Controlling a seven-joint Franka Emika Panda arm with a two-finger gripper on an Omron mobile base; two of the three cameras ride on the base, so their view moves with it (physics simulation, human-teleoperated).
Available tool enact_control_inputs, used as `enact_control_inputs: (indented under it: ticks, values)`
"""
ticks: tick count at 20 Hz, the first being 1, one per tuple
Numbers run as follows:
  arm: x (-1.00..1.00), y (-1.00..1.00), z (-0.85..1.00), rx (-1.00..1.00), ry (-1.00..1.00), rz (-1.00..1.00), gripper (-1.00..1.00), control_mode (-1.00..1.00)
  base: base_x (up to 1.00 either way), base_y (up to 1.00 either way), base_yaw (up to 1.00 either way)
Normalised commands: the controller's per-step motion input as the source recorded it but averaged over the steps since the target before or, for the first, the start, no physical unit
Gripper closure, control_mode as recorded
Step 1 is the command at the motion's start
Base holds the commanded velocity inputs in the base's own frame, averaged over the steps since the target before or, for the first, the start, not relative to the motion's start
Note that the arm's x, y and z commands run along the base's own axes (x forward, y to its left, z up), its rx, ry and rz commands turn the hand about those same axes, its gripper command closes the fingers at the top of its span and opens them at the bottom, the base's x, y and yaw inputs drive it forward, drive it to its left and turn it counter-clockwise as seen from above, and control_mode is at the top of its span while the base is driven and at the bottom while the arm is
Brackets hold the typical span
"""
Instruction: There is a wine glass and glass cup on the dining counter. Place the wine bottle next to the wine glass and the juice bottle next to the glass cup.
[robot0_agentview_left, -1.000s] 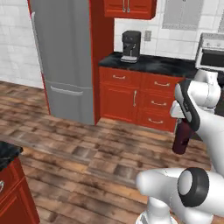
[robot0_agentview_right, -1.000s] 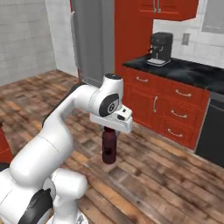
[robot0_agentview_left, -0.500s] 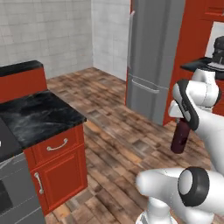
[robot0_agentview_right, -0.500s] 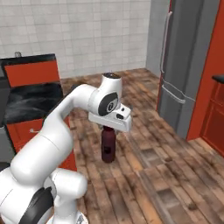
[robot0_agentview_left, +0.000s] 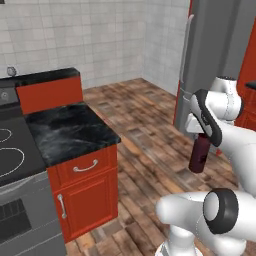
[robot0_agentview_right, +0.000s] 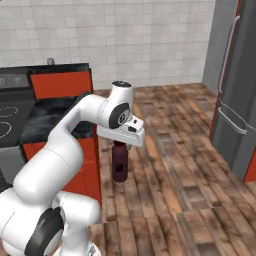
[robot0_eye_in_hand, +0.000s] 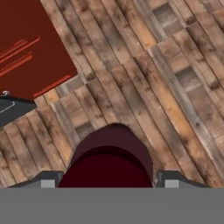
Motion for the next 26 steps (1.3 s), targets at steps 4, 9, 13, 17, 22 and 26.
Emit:
enact_control_inputs:
  ticks: [4, 9, 13, 17, 22, 26]
  values:
    - [0.00, 0.00, 0.00, 0.00, 0.00, 0.00, 1.00, 1.00, 0.74, -0.34, 0.09]
    - [0.00, 0.00, 0.00, 0.00, 0.00, 0.00, 1.00, 1.00, 0.79, -0.40, 0.00]
    - [0.00, 0.00, 0.00, 0.00, 0.00, 0.00, 1.00, 1.00, 0.73, -0.47, 0.00]
    - [0.00, 0.00, 0.00, 0.00, 0.00, 0.00, 1.00, 1.00, 0.73, -0.43, 0.02]
    - [0.00, 0.00, 0.00, 0.00, 0.00, 0.00, 1.00, 1.00, 0.75, -0.39, 0.06]
    - [0.00, 0.00, 0.00, 0.00, 0.00, 0.00, 1.00, 1.00, 0.77, -0.34, 0.09]
